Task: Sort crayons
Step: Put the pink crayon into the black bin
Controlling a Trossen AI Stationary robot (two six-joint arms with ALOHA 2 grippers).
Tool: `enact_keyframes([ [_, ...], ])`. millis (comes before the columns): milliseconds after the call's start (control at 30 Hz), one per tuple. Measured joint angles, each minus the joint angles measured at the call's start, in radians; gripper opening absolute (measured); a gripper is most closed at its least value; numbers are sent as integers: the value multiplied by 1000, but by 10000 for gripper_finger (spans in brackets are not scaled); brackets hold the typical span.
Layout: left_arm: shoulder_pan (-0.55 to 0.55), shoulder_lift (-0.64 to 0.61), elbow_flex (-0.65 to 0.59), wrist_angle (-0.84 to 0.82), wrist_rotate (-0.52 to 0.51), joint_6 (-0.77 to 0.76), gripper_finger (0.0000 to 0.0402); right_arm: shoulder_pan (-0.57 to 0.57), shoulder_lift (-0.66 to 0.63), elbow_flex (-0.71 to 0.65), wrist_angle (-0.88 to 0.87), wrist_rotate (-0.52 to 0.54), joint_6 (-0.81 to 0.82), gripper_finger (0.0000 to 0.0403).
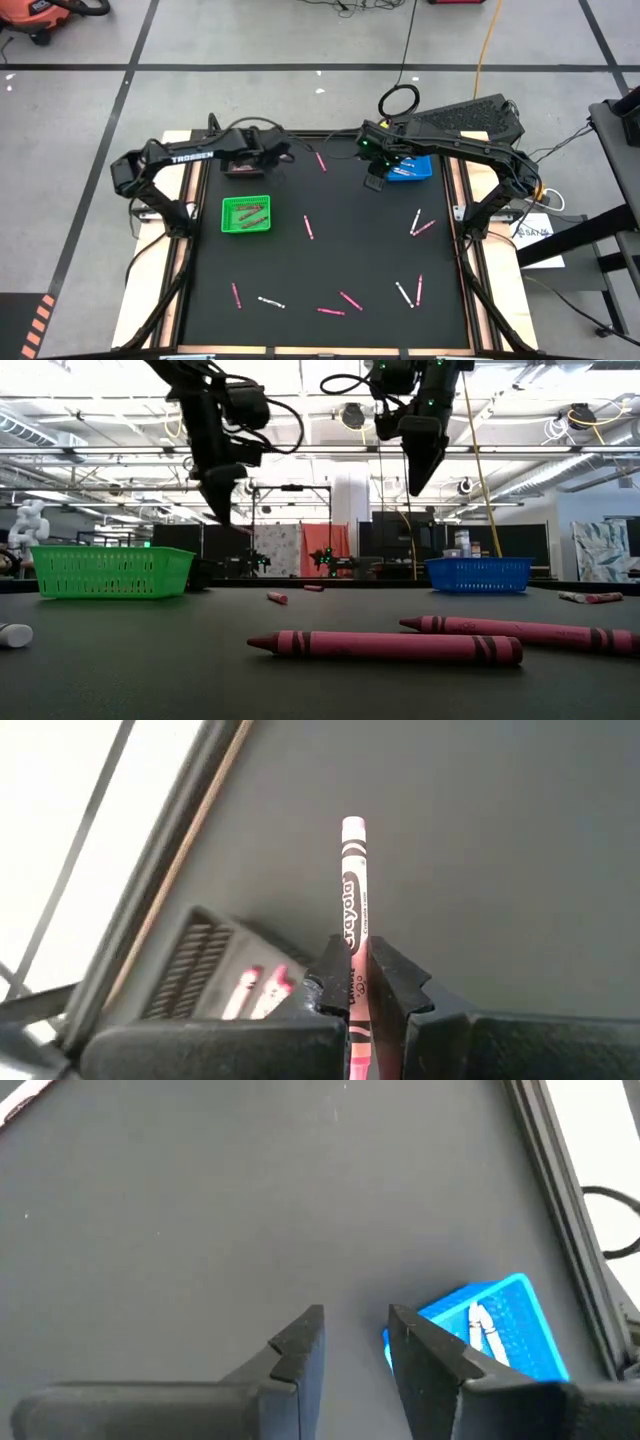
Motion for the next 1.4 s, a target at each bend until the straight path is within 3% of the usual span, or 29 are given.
enact_keyframes([
  [267,144,-31,-69,-94,1,55,11,4,0,0,-138,-2,75,100],
  [667,288,-37,-221,69,12,141,11,9,0,0,-159,-2,77,100],
  [1133,343,-37,-257,113,15,213,11,10,0,0,-131,-1,71,100],
  [1400,342,-37,-256,138,15,233,23,66,0,0,-167,-3,91,100],
])
